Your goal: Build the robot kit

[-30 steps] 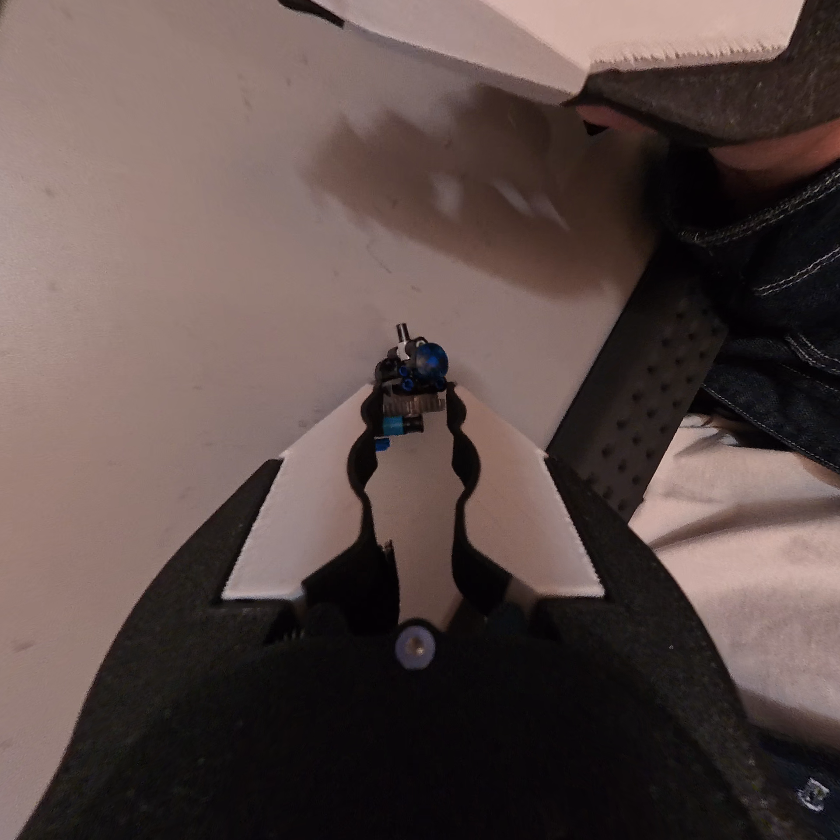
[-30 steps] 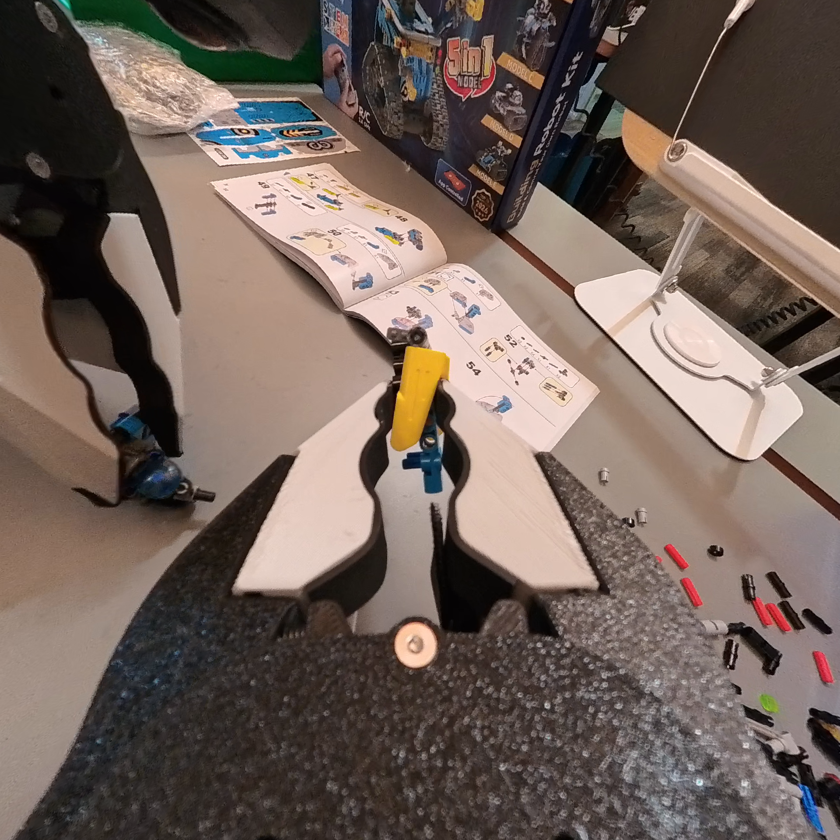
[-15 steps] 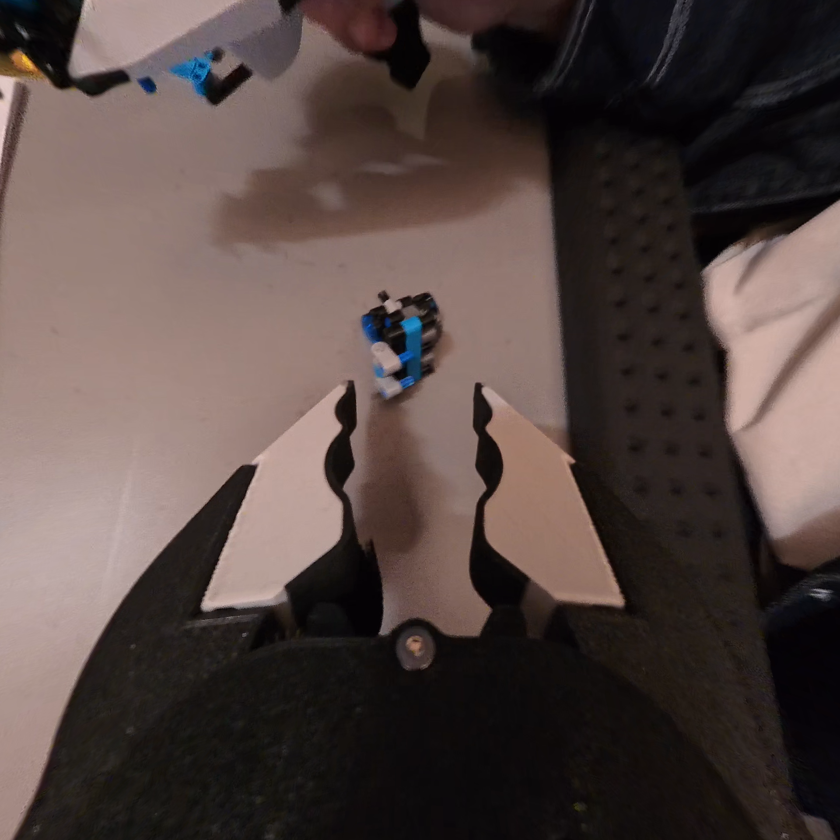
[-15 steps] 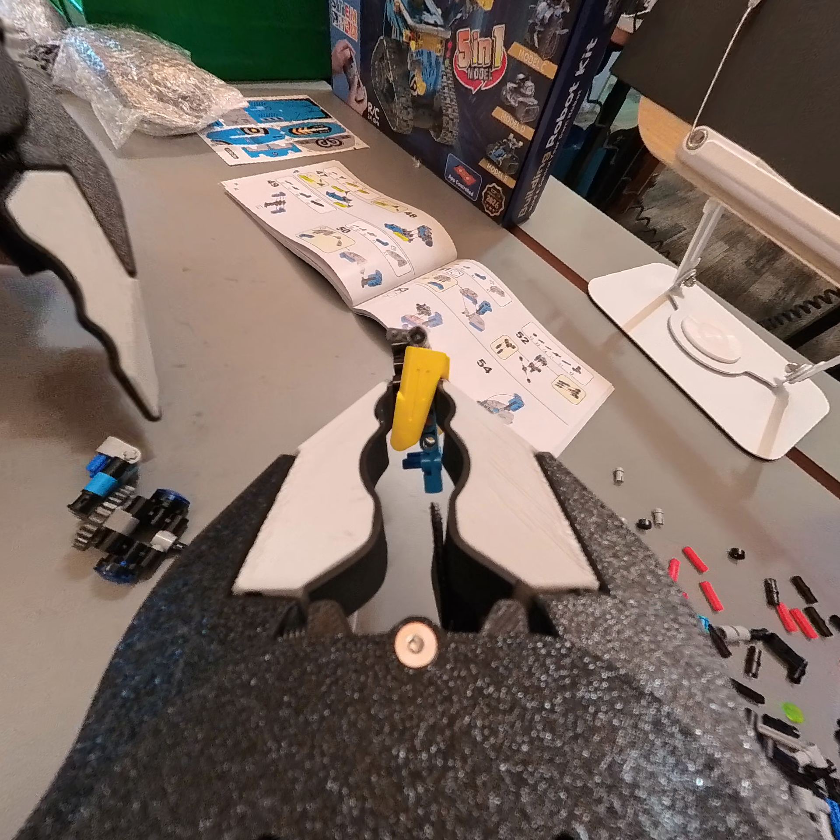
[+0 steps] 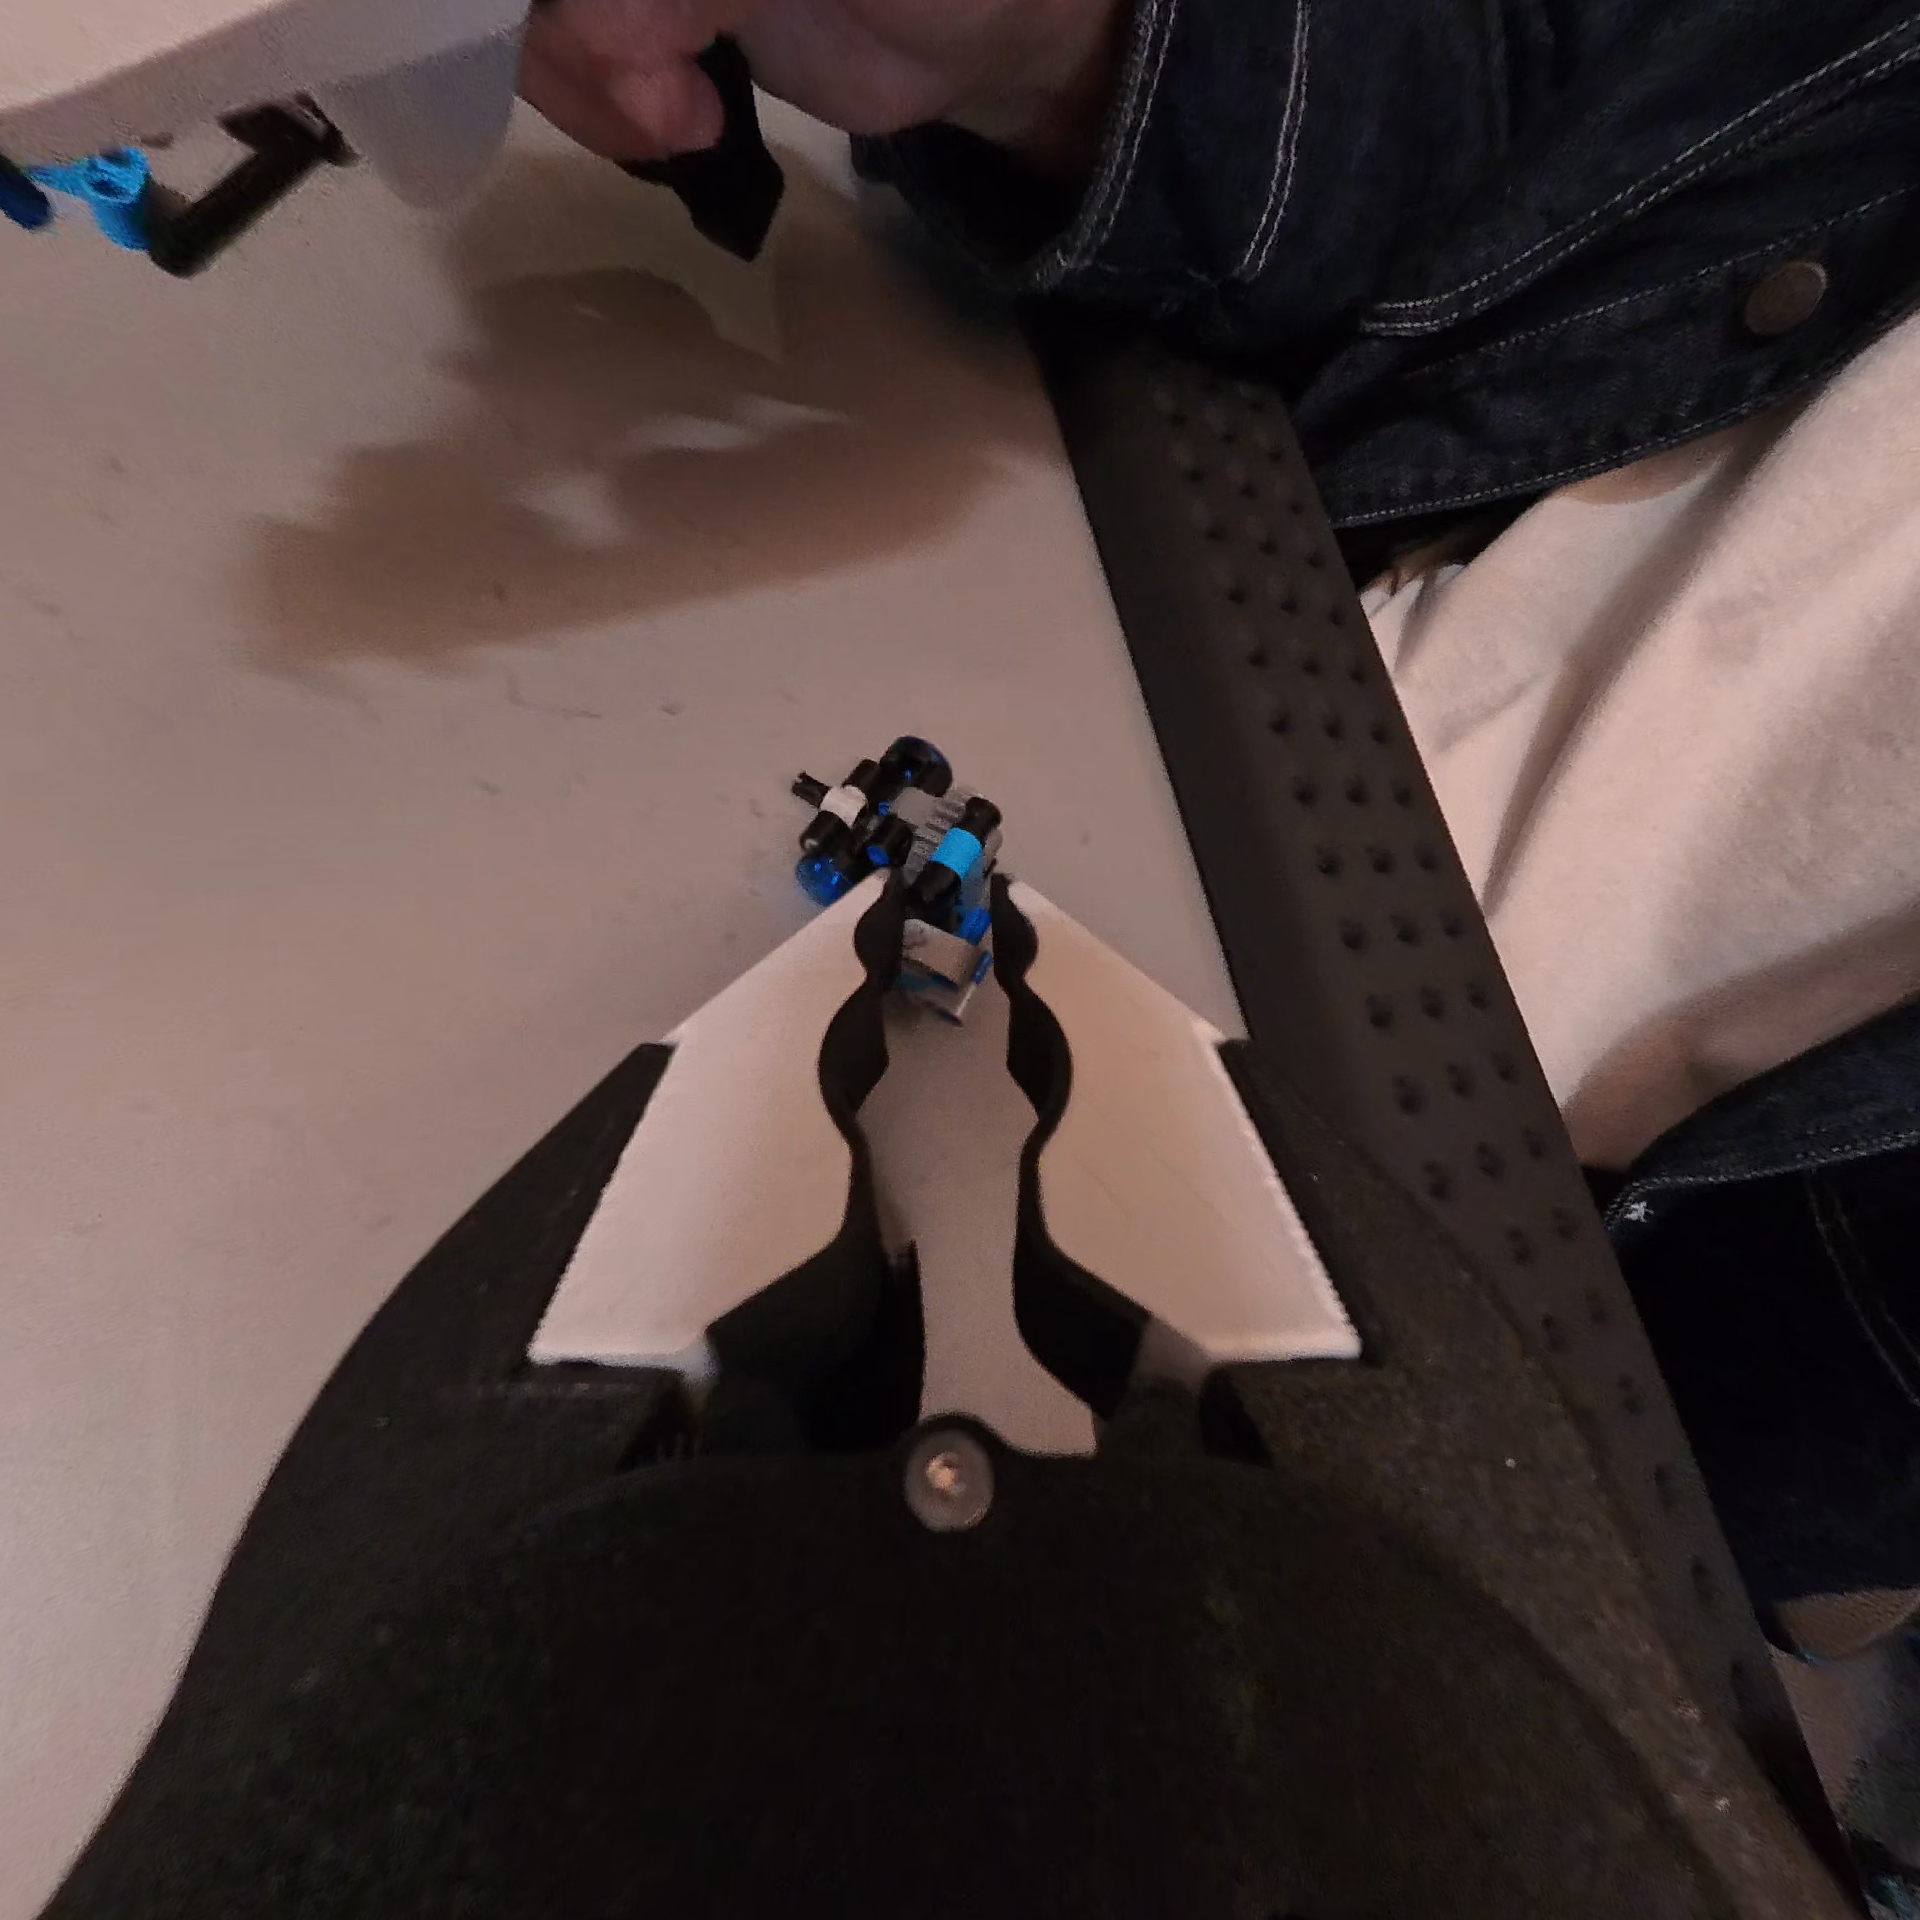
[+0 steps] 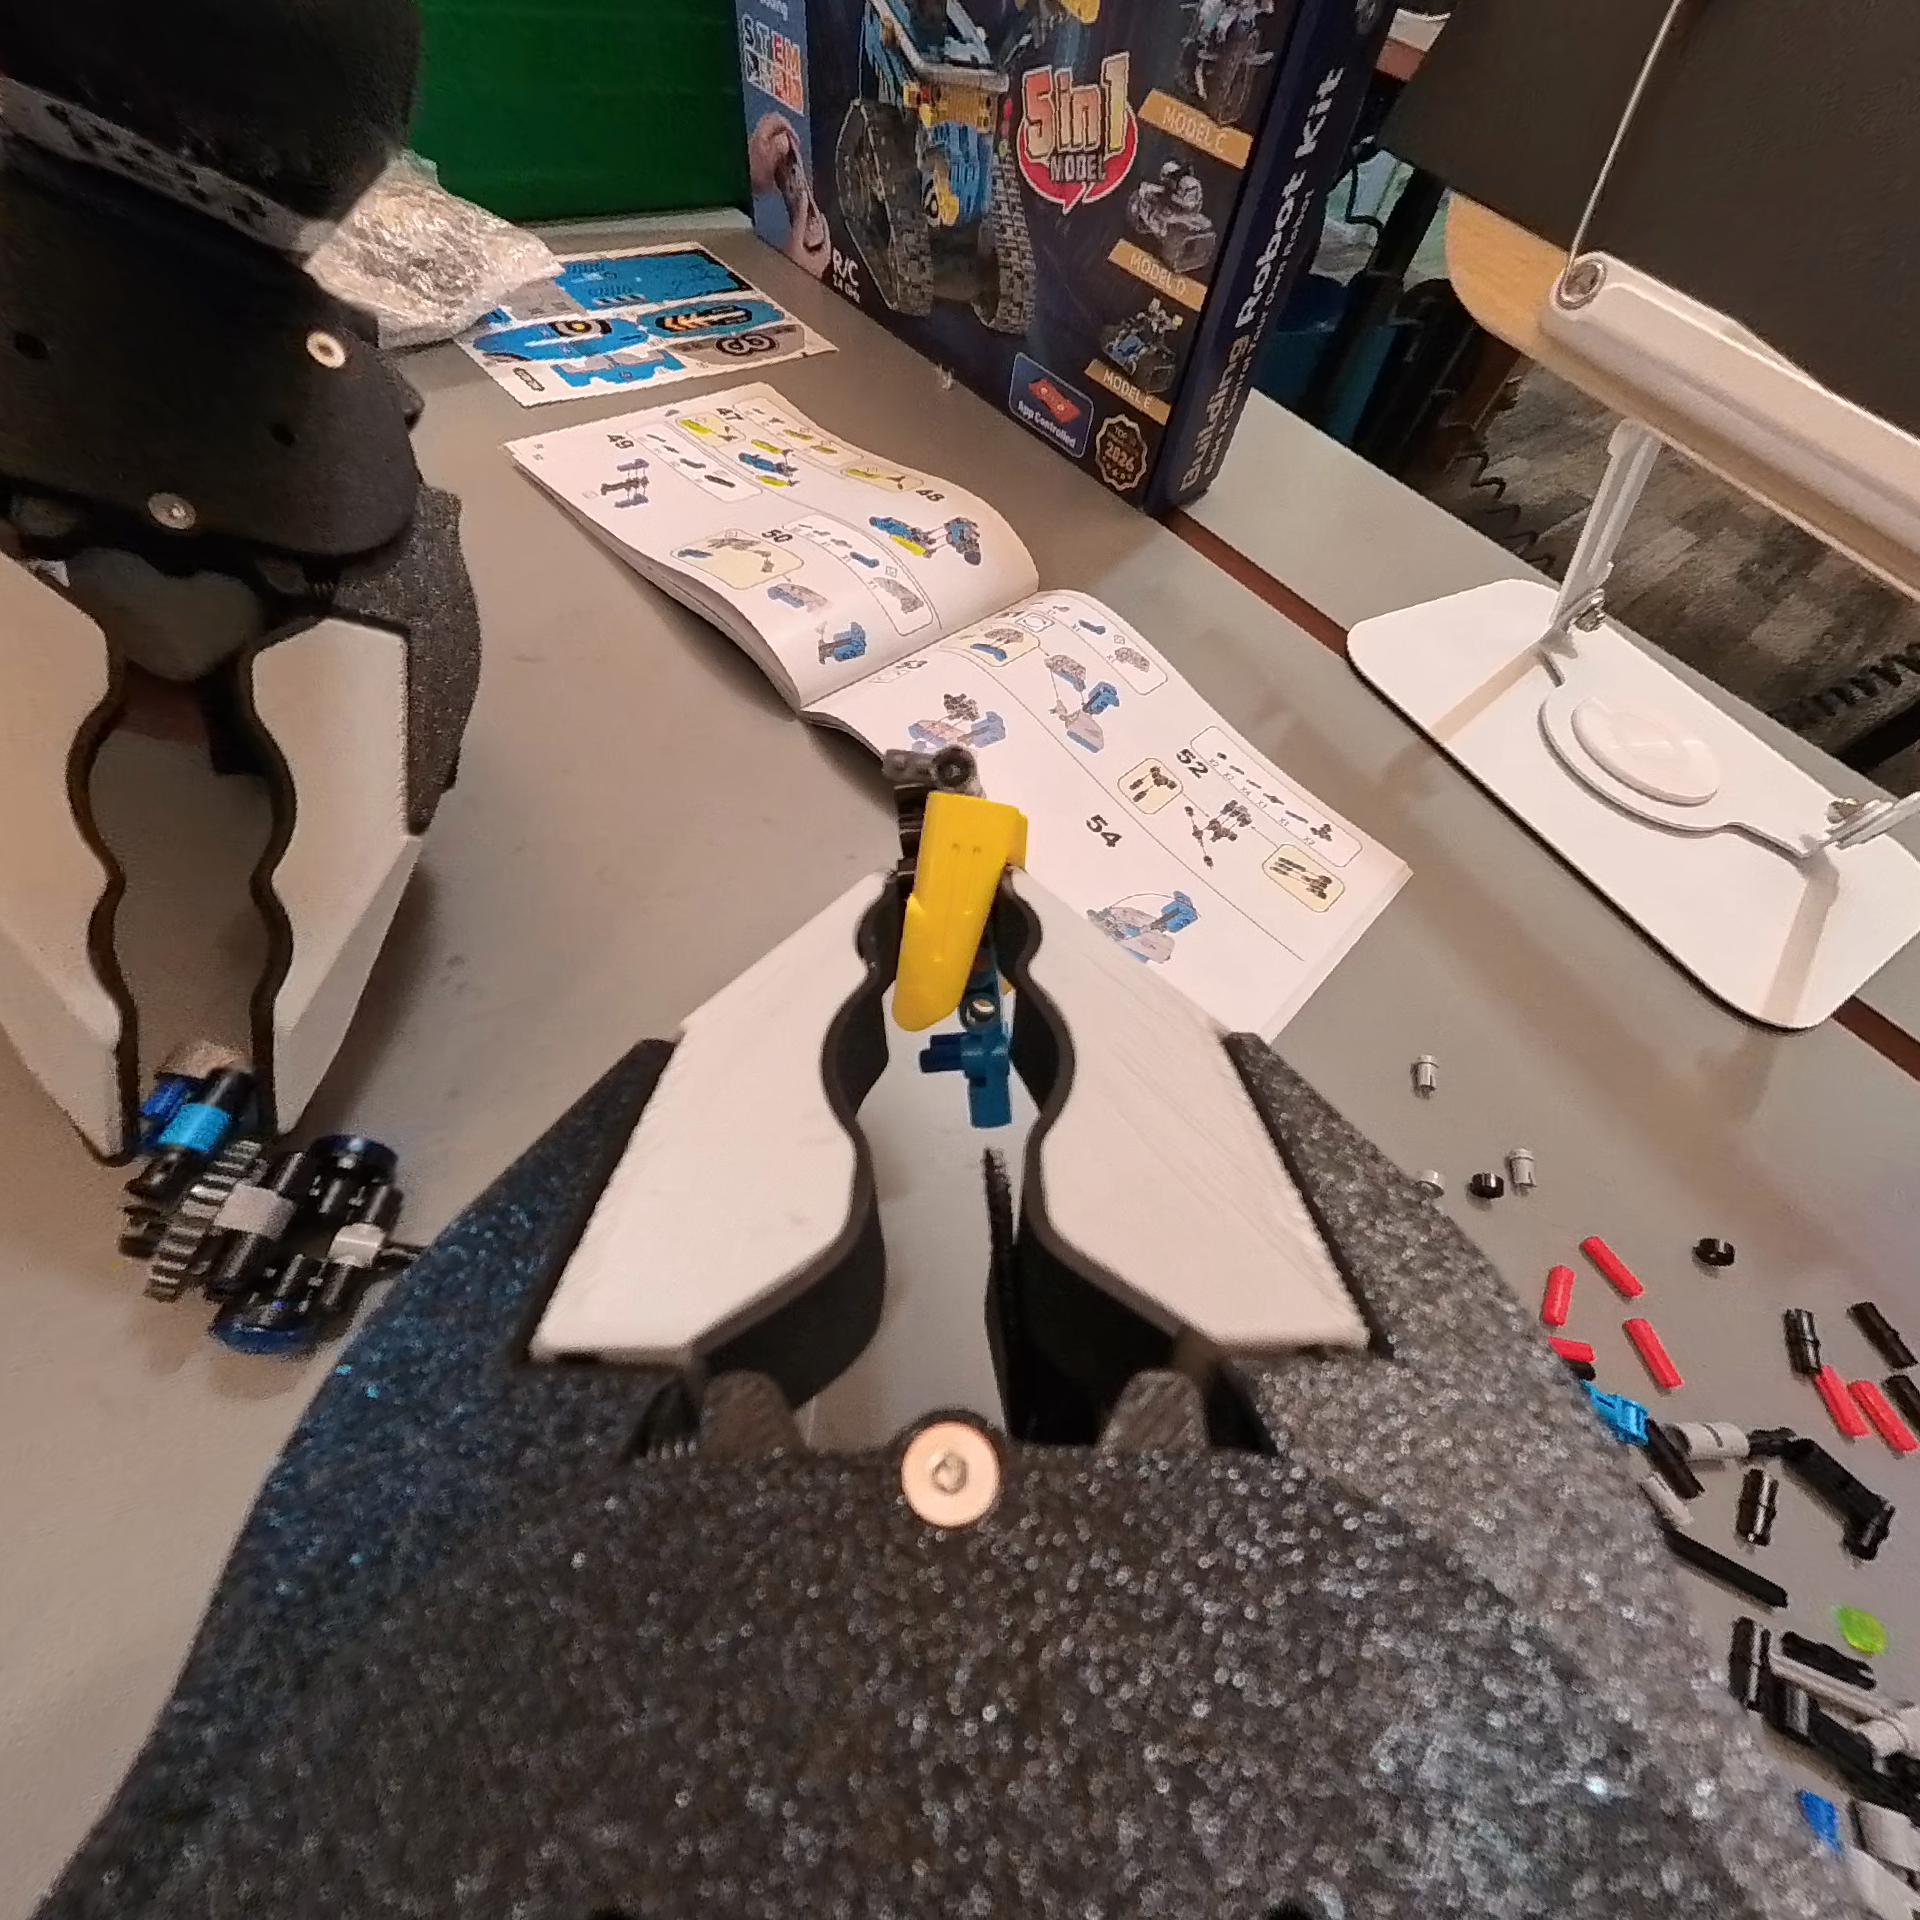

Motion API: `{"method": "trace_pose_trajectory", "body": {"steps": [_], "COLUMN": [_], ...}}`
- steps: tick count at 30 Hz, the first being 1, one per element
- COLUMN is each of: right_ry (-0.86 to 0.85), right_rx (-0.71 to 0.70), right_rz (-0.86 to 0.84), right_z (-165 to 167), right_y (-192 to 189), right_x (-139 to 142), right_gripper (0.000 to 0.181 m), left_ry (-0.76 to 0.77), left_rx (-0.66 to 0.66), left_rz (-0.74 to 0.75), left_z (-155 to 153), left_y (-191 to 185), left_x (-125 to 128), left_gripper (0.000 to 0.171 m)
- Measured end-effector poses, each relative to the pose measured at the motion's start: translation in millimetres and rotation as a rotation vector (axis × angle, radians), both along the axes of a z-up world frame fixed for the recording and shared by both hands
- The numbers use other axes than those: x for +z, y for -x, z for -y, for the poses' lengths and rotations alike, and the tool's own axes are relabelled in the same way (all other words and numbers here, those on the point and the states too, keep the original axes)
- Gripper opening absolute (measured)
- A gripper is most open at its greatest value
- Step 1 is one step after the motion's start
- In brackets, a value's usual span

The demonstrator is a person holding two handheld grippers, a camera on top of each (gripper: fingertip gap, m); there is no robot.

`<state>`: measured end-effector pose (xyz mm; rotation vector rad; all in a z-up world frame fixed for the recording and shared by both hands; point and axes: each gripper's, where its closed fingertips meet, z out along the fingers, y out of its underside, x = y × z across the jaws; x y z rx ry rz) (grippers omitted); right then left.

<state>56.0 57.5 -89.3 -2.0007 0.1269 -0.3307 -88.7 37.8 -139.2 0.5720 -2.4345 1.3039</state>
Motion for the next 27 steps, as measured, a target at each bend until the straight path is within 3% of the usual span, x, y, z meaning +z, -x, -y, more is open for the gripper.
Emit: {"method": "trace_pose_trajectory", "body": {"steps": [5, 9, 12, 15, 17, 19, 22, 27], "right_ry": [-0.002, -0.005, -0.022, -0.044, -0.057, -0.065, -0.029, -0.018], "right_rx": [0.001, 0.006, 0.006, -0.023, -0.035, -0.038, 0.032, -0.046], "right_rz": [-0.004, -0.008, -0.036, -0.093, -0.161, -0.24, -0.407, -0.553], "right_z": [0.0, -0.6, -0.5, 1.5, 2.2, 0.0, -9.5, -9.6], "right_y": [-0.2, 1.0, 1.7, -2.4, -1.2, 3.9, 26.2, 20.8], "right_x": [0.2, 0.6, 2.5, 3.5, 3.6, 2.2, -10.6, -24.6], "right_gripper": [0.017, 0.017, 0.017, 0.017, 0.017, 0.017, 0.017, 0.016], "left_ry": [-0.053, 0.036, 0.088, 0.273, 0.335, 0.274, 0.018, -0.277], "left_rx": [0.037, 0.121, 0.31, 0.564, 0.748, 0.865, 0.918, 0.85], "left_rz": [-0.007, 0.044, 0.024, 0.053, 0.155, 0.308, 0.602, 0.854], "left_z": [-4.6, 2.9, -7.4, -25.0, -44.1, -59.2, -72.6, -68.0], "left_y": [3.7, -1.8, -26.3, -61.2, -86.5, -101.1, -109.0, -109.7], "left_x": [-11.2, 8.5, 29.1, 64.1, 76.8, 77.5, 70.1, 51.8], "left_gripper": [0.019, 0.018, 0.018, 0.017, 0.016, 0.016, 0.016, 0.016]}}
